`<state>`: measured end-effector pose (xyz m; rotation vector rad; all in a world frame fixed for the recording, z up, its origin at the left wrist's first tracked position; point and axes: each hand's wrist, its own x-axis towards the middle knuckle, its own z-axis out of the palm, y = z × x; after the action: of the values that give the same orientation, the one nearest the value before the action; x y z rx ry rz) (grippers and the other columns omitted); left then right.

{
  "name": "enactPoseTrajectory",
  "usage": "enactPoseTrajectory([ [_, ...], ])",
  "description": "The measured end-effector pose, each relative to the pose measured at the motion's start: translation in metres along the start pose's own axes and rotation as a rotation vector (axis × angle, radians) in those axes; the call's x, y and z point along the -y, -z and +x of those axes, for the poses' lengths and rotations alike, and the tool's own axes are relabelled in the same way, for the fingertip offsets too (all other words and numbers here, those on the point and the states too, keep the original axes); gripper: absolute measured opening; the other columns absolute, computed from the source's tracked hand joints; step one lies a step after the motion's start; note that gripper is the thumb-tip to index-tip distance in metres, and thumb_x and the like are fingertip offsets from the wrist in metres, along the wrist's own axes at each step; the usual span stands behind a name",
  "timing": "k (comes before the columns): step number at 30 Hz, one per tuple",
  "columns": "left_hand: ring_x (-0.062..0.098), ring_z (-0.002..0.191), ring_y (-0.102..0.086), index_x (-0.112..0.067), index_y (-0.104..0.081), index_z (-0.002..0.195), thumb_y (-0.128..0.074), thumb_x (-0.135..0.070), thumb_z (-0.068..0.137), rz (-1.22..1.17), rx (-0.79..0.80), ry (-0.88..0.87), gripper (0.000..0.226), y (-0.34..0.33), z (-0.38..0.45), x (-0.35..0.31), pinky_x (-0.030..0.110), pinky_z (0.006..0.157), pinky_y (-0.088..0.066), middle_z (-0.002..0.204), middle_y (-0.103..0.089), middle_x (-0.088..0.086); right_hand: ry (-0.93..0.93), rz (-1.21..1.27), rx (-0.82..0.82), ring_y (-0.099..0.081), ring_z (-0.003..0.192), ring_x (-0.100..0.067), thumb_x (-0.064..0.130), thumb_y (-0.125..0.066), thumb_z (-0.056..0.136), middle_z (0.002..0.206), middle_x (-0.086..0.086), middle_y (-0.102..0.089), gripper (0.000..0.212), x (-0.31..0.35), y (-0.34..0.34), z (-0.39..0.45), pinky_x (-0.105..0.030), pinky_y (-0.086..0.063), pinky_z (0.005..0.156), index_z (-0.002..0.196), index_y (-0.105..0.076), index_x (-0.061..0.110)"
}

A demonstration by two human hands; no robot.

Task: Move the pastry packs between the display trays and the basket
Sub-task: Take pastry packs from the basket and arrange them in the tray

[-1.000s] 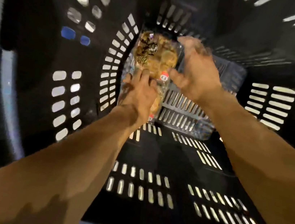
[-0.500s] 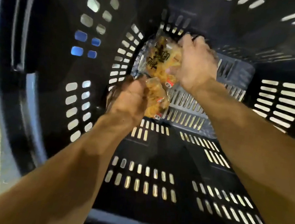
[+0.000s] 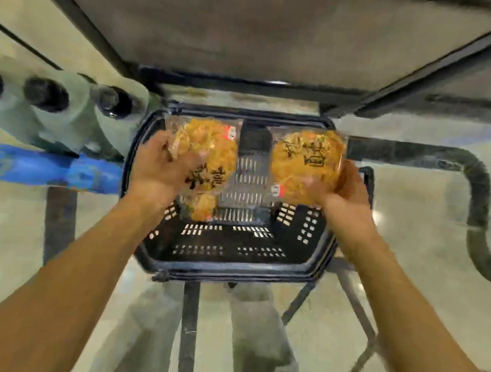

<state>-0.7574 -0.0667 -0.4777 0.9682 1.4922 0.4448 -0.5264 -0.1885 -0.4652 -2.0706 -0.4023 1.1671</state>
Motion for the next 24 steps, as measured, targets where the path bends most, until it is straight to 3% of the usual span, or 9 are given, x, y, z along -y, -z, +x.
enactPoseTrajectory([
  [3, -0.005, 0.068, -0.067, -0.012, -0.059, 0.093, -0.074, -0.002, 0.088, -0.026, 0.109, -0.164, 0.018, -0.007, -0.076, -0.1, 0.013, 0.057, -0.051, 0.086, -0.069, -0.003, 0.084, 0.149, -0.075, -0.068, 0.084, 0.0, 0.002, -0.072, 0.089, 0.105, -0.002, -0.07, 0.038, 0.062, 0.058, -0.088, -0.021, -0.058, 0.076, 0.122, -0.054, 0.008],
  [6, 0.004, 0.075, -0.072, -0.009, -0.06, 0.103, -0.073, -0.006, 0.09, -0.027, 0.216, -0.275, 0.019, -0.025, -0.158, -0.18, 0.019, 0.057, -0.056, 0.09, -0.073, 0.0, 0.152, 0.336, -0.108, -0.07, 0.091, -0.005, 0.002, -0.071, 0.089, 0.108, -0.002, -0.071, 0.042, 0.102, 0.114, -0.155, -0.023, -0.059, 0.074, 0.126, -0.051, 0.007],
  [10, 0.017, 0.093, -0.074, -0.016, -0.066, 0.106, -0.078, -0.018, 0.085, 0.038, 0.291, -0.414, 0.024, -0.071, -0.255, -0.247, 0.039, 0.079, -0.061, 0.097, -0.077, 0.0, 0.248, 0.521, -0.106, -0.069, 0.101, -0.013, 0.006, -0.071, 0.088, 0.11, 0.002, -0.072, 0.034, 0.124, 0.199, -0.214, -0.025, -0.058, 0.075, 0.116, -0.056, 0.019],
  [13, 0.021, 0.097, -0.073, -0.016, -0.066, 0.109, -0.079, -0.032, 0.079, 0.054, 0.312, -0.45, 0.037, -0.121, -0.322, -0.276, 0.048, 0.085, -0.06, 0.101, -0.076, 0.003, 0.285, 0.628, -0.114, -0.068, 0.11, -0.013, 0.016, -0.072, 0.089, 0.121, 0.003, -0.071, 0.041, 0.125, 0.277, -0.247, -0.031, -0.058, 0.087, 0.126, -0.056, 0.025],
  [16, 0.024, 0.1, -0.072, -0.018, -0.066, 0.111, -0.077, -0.03, 0.083, 0.033, 0.35, -0.469, 0.032, -0.186, -0.373, -0.297, 0.056, 0.09, -0.057, 0.105, -0.075, 0.005, 0.325, 0.674, -0.151, -0.068, 0.113, -0.016, 0.027, -0.073, 0.084, 0.124, 0.002, -0.07, 0.051, 0.128, 0.361, -0.271, -0.037, -0.057, 0.093, 0.132, -0.055, 0.025],
  [24, 0.021, 0.1, -0.073, -0.017, -0.066, 0.118, -0.076, -0.032, 0.08, -0.125, 0.393, -0.59, 0.042, -0.347, -0.434, -0.394, 0.043, 0.086, -0.058, 0.106, -0.077, 0.001, 0.481, 0.739, -0.231, -0.07, 0.11, -0.022, 0.023, -0.079, 0.076, 0.118, -0.004, -0.073, 0.053, 0.164, 0.541, -0.258, -0.042, -0.055, 0.094, 0.124, -0.057, 0.022],
])
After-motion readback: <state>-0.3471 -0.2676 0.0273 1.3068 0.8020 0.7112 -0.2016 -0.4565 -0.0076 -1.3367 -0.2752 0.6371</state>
